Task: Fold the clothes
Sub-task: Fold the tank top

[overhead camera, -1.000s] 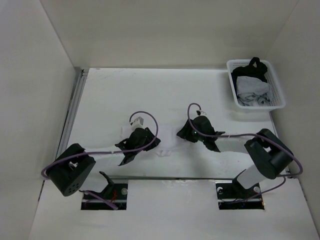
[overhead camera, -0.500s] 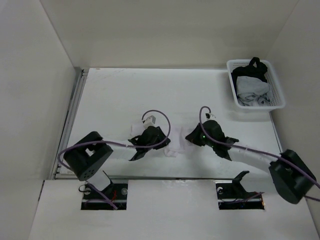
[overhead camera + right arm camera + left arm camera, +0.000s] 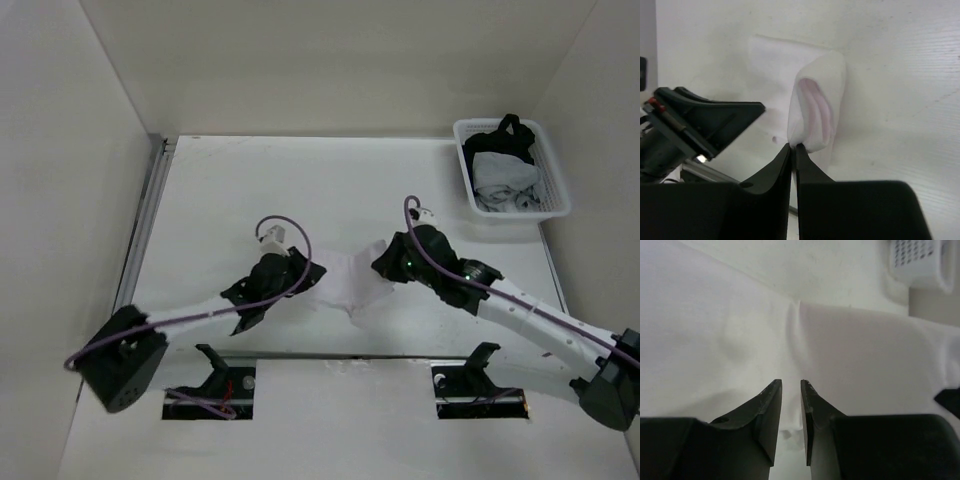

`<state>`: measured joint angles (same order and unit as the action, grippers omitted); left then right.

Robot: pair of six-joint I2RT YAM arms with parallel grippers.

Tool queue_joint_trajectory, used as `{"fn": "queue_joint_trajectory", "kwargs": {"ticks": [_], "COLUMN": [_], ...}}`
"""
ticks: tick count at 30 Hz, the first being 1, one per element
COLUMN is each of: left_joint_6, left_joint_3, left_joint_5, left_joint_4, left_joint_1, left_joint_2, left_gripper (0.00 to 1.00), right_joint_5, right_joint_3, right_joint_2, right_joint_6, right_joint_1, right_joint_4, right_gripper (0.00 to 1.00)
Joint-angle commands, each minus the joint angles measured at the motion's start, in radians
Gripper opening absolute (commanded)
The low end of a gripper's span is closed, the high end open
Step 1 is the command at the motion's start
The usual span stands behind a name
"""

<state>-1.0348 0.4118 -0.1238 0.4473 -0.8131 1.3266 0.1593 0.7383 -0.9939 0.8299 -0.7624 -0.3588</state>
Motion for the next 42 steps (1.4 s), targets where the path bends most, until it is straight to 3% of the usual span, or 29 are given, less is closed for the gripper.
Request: {"fn": "queue_joint_trajectory", "kwargs": {"ticks": [1, 5, 9, 15, 26, 30, 32, 36, 39, 42], "left_joint_6": [0.015, 0.021, 0.047, 0.056, 0.056, 0.05, 0.047, 0.047, 0.059, 0.058], "left_joint_3": [-0.097, -0.159, -0.182, -0.203, -0.238, -0.248, -0.251, -0.243, -0.208, -0.154], "left_joint_5": [-0.013, -0.005, 0.048, 0.127, 0.158, 0.159, 0.161, 0.151, 0.153, 0.148], "left_joint_4": [-0.079, -0.244, -0.326, -0.318, -0.306, -0.308, -0.317, -0.364, -0.39, -0.377], "left_joint_1": [0.08, 0.22, 0.32, 0.386, 0.418, 0.418, 0.42, 0.42, 0.423, 0.368], "left_joint_2": [-0.234, -0.481, -0.596, -0.606, -0.647, -0.665, -0.684, -0.733, -0.733, -0.667], "left_gripper": [0.21, 0.22, 0.22, 0.22, 0.22, 0.22, 0.22, 0.22, 0.22, 0.22], "right_joint_5": [0.046, 0.068, 0.075, 0.066, 0.02, -0.006, -0.02, -0.095, -0.135, -0.072], "right_joint_3": [0.107, 0.211, 0.321, 0.487, 0.653, 0.673, 0.678, 0.658, 0.606, 0.5], "right_joint_2": [-0.087, -0.267, -0.438, -0.65, -0.853, -0.885, -0.893, -0.868, -0.798, -0.677], "right_joint_6": [0.003, 0.015, 0.031, 0.07, 0.141, 0.173, 0.186, 0.215, 0.218, 0.189], "right_joint_1": [-0.053, -0.096, -0.128, -0.16, -0.169, -0.166, -0.173, -0.177, -0.176, -0.17], "right_joint_4": [-0.031, -0.02, -0.009, -0.009, -0.003, 0.033, 0.063, 0.162, 0.243, 0.28], "right_gripper": [0.07, 0.08, 0.08, 0.08, 0.12, 0.17, 0.27, 0.36, 0.37, 0.32]}}
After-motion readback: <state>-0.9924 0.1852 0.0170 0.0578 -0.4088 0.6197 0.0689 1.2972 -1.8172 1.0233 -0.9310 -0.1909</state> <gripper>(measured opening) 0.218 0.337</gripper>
